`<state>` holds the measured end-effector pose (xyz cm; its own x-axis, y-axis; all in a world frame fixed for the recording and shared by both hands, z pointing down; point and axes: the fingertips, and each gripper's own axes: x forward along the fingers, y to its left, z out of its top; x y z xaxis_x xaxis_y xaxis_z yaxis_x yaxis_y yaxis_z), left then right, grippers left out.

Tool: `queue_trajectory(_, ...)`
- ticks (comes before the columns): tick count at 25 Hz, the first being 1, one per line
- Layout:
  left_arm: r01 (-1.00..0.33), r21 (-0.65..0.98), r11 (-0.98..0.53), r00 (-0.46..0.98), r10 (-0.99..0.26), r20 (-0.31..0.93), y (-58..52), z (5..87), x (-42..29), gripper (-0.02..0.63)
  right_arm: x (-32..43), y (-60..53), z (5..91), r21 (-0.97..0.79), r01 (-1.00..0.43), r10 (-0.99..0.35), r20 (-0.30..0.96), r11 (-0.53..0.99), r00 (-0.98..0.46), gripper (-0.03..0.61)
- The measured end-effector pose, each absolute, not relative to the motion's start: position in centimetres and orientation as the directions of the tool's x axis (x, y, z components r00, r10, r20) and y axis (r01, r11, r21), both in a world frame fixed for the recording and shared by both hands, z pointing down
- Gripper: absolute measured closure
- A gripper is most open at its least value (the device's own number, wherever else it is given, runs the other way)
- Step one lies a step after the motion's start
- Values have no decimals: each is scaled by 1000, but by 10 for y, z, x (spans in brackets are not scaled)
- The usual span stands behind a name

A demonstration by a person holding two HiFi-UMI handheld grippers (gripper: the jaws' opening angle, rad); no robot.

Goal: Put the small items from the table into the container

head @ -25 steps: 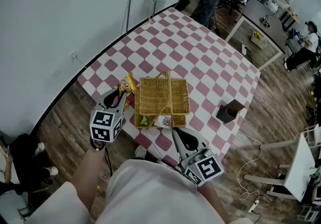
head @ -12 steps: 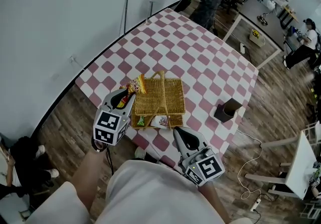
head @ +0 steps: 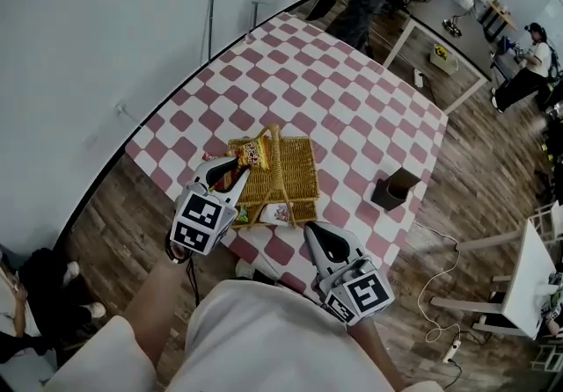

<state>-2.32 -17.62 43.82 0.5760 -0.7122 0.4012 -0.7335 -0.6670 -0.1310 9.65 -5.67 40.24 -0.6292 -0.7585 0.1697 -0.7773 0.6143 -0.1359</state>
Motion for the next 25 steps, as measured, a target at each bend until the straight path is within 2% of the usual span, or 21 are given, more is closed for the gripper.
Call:
queue_trajectory(12,-649,-113,-752,638,-619,459,-178,450,7,529,101,-51,406,-135,-802,-781,181,582,-597,565)
queue_trajectory(25,-617,-128,-776,601,-570,560,-182,472,12,526,99,-52,408,-134,-808,-786,186,574,-590,565)
